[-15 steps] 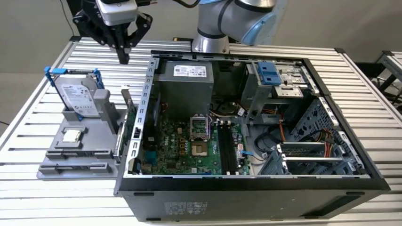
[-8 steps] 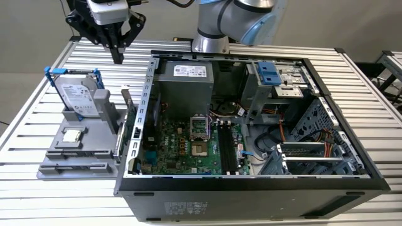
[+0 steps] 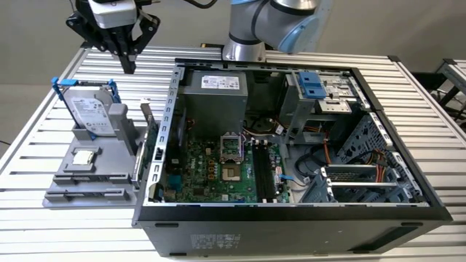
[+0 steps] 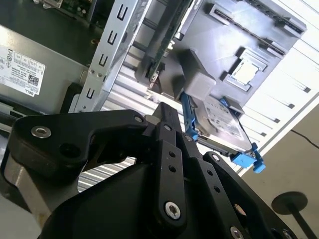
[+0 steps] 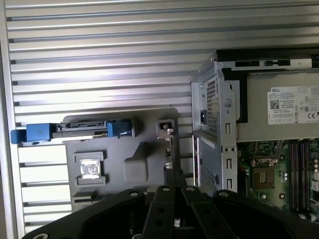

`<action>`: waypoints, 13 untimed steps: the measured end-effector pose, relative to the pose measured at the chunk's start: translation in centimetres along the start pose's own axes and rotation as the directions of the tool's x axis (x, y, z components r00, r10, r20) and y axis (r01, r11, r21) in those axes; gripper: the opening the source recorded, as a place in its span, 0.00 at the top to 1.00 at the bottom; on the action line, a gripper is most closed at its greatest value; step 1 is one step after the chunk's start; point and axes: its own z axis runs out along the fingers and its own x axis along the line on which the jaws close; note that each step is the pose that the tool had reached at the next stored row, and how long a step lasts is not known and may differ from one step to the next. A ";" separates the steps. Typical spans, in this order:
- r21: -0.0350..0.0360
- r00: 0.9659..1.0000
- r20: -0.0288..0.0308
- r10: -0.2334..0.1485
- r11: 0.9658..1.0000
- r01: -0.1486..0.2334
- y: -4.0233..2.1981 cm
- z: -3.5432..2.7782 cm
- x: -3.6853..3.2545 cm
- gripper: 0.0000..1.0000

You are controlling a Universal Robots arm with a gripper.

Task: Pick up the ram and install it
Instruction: 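Reach for the ram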

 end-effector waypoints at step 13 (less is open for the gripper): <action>0.000 1.000 0.000 0.000 1.000 0.000 -0.15 -0.04 2.38 1.00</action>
